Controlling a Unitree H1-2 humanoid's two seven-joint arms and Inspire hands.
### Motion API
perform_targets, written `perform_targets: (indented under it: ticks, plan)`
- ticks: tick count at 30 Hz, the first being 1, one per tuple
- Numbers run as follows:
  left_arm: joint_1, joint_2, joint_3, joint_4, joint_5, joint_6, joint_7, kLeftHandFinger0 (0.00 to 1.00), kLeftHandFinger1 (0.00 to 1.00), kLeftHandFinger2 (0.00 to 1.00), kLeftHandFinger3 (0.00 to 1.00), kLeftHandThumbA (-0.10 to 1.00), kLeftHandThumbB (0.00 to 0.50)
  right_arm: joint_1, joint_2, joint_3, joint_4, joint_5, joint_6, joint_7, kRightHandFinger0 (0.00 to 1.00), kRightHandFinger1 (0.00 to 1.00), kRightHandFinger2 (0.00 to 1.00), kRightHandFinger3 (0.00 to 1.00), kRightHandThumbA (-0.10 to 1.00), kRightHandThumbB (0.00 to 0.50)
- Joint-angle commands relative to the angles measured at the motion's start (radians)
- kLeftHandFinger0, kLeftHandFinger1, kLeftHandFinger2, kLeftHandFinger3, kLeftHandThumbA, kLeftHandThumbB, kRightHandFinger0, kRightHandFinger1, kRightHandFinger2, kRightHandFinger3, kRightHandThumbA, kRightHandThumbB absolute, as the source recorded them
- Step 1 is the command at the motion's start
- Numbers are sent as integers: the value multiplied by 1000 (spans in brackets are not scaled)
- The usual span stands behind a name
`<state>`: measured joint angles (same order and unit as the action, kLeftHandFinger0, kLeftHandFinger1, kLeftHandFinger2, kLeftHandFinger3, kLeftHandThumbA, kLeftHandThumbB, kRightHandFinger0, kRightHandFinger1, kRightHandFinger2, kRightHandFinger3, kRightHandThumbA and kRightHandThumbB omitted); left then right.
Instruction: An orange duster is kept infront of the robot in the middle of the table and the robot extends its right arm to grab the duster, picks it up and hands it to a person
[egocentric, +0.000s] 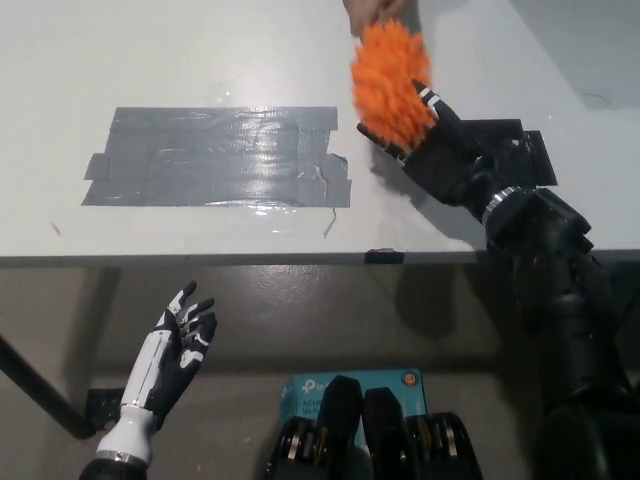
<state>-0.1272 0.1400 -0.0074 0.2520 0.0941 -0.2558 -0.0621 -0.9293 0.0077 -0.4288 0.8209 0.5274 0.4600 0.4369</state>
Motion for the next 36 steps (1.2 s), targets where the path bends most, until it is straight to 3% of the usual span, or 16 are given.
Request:
perform_targets:
  ticks: [1,4,5,8,10,11,12,16,17,19,21,22,27,32,34,36]
  plan:
    - [-20,16,-1,-37,-2,2,-6,819,855,873,1000,767,49,12,-20,53,-113,37,-34,116,1000,1000,1000,1000,606,480]
    - [-23,16,-1,-38,-2,4,-6,821,853,871,1000,759,48,53,-29,91,-206,-20,-111,71,1000,1000,1000,1000,615,489]
    - [-25,16,-1,-35,-8,2,-9,825,854,870,1000,755,58,81,-36,116,-281,-55,-142,49,1000,1000,1000,1000,648,448]
    - [-28,17,1,-32,-11,7,-11,826,855,867,1000,753,65,160,-56,158,-477,-112,-180,17,1000,1000,1000,1000,695,473]
    - [-29,19,1,-33,-8,8,-10,818,850,861,1000,755,68,207,-72,182,-591,-136,-194,18,1000,1000,1000,1000,751,461]
    - [-31,19,1,-33,-7,12,-9,816,848,860,1000,753,66,249,-86,198,-690,-156,-199,19,1000,1000,1000,1000,784,492]
    - [-37,20,3,-32,-7,14,-7,815,842,860,1000,747,59,305,-92,209,-831,-171,-175,4,1000,1000,1000,1000,811,446]
    - [-46,22,6,-27,-12,15,-9,815,838,859,1000,737,61,422,-93,214,-1094,-129,-79,-8,1000,1000,1000,1000,813,466]
    - [-46,22,6,-27,-13,17,-9,818,837,856,1000,735,69,454,-94,218,-1143,-123,-82,0,1000,1000,1000,1000,834,436]
    - [-44,22,5,-24,-11,11,-9,813,834,852,1000,730,62,543,-99,223,-1255,-110,-92,20,1000,1000,1000,1000,802,433]
    - [-44,23,5,-22,-9,7,-7,811,832,851,1000,729,61,571,-102,225,-1285,-108,-94,25,1000,1000,1000,1000,798,433]
    - [-42,23,6,-29,-9,20,-7,818,839,861,1000,718,58,616,-111,230,-1311,-133,-119,32,1000,1000,1000,1000,805,468]
    - [-40,24,5,-16,-5,6,-5,820,836,866,1000,715,57,717,-119,250,-1238,-272,-265,24,1000,1000,1000,1000,814,347]
    - [-33,21,3,-18,1,3,-1,814,841,880,1000,711,46,745,-98,274,-1046,-436,-436,-87,1000,1000,1000,1000,870,300]
    - [-30,20,2,-19,0,1,-1,815,847,891,1000,711,44,743,-95,279,-1001,-463,-462,-115,1000,1000,1000,1000,885,304]
    - [-27,17,0,-20,-1,-4,-1,814,858,917,1000,724,41,739,-89,284,-922,-477,-499,-142,1000,1000,1000,1000,889,265]
